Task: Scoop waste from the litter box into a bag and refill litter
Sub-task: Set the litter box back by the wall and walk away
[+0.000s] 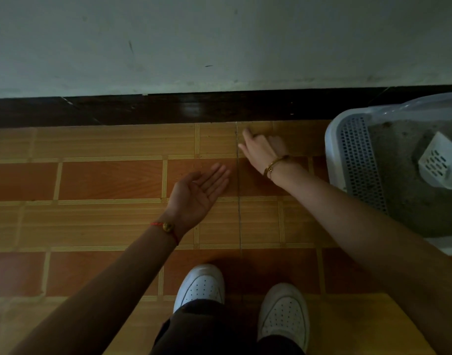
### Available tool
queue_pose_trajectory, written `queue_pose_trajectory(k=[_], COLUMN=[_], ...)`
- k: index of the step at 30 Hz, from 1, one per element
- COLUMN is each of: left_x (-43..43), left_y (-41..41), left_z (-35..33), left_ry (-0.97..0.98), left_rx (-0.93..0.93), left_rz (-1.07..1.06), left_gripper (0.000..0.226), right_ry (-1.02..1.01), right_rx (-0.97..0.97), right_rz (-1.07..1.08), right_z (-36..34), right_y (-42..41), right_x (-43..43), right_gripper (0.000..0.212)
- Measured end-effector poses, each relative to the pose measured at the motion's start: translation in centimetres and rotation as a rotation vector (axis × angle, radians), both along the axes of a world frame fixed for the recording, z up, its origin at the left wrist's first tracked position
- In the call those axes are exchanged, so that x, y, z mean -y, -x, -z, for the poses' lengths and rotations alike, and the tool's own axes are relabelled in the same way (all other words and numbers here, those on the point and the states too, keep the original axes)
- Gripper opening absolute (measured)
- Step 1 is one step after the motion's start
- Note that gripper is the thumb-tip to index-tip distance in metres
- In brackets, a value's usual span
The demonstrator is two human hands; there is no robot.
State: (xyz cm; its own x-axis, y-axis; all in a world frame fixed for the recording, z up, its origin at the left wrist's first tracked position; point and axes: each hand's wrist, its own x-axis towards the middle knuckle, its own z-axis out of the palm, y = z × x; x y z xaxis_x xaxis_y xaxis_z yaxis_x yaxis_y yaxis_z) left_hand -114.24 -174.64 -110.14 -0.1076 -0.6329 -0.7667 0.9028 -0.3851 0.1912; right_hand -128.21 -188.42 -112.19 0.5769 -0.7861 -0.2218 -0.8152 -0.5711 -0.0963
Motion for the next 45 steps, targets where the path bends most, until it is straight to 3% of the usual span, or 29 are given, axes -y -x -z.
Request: queue_pose_trajectory(k=[5, 11, 13, 15, 17, 19, 20, 21, 24, 27, 29, 33, 35, 37, 45], left_x=[-0.6, -0.8, -0.8, -0.7, -0.6, -0.4, -0.3, -0.2, 0.0, 0.2, 0.5, 1.4, 2.0, 2.4, 5.2], left_y=[-0.3, -0.2, -0.1, 0.0, 0.2, 0.4, 0.5, 0.6, 0.9, 1.0, 1.2, 1.9, 2.2, 2.4, 2.8], left_z=[-0.1, 0.0, 0.1, 0.2, 0.1, -0.1, -0.4, -0.7, -1.3, -2.0, -2.5, -3.5, -3.8, -3.9, -4.9], left_ry=[0.006, 0.013, 0.017, 0.018, 0.025, 0.039, 0.048, 0.055, 0.059, 0.085, 0.113, 0.15, 0.155, 0.157, 0.165], left_rx=[0.013, 0.024, 0.014, 0.002, 0.018, 0.046, 0.053, 0.056, 0.022, -0.023, -0.029, -0.043, -0.036, -0.021, 0.009], left_rz=[-0.011, -0.009, -0.002, -0.001, 0.011, 0.038, 0.049, 0.052, 0.024, 0.008, 0.011, 0.016, 0.022, 0.026, 0.066], left_gripper=[0.041, 0.04, 0.041, 0.041, 0.036, 0.035, 0.036, 0.036, 0.038, 0.041, 0.042, 0.045, 0.045, 0.045, 0.046], right_ry=[0.093, 0.175, 0.055, -0.204, -0.38, -0.654, -0.672, -0.633, -0.194, -0.03, -0.193, -1.074, -1.371, -1.455, -1.256], right_rx=[-0.191, -0.122, 0.107, 0.408, 0.575, 0.17, 0.119, 0.199, 0.513, 0.672, 0.792, 1.053, 1.257, 1.363, 1.375], right_rz=[-0.151, -0.192, -0.177, -0.156, 0.04, 0.176, 0.133, 0.098, -0.097, 0.128, 0.375, 0.845, 0.995, 1.043, 1.073], right_z=[1.4, 1.1, 0.9, -0.1, -1.4, -2.3, -1.7, -2.0, -2.3, -2.7, -2.8, -3.2, -3.3, -3.6, -4.8], right_y=[-0.4, 0.5, -0.5, -1.5, 0.3, 3.1, 3.8, 3.5, 0.4, 0.8, 1.4, 0.1, -0.2, -0.4, -0.7], right_x=[-0.5, -1.1, -1.9, -4.2, -5.9, -7.4, -7.8, -7.5, -6.7, -5.9, -6.0, -7.1, -7.5, -7.6, -5.7], right_gripper=[0.043, 0.036, 0.029, 0.016, 0.013, 0.023, 0.018, 0.019, 0.025, 0.021, 0.026, 0.052, 0.06, 0.057, 0.021])
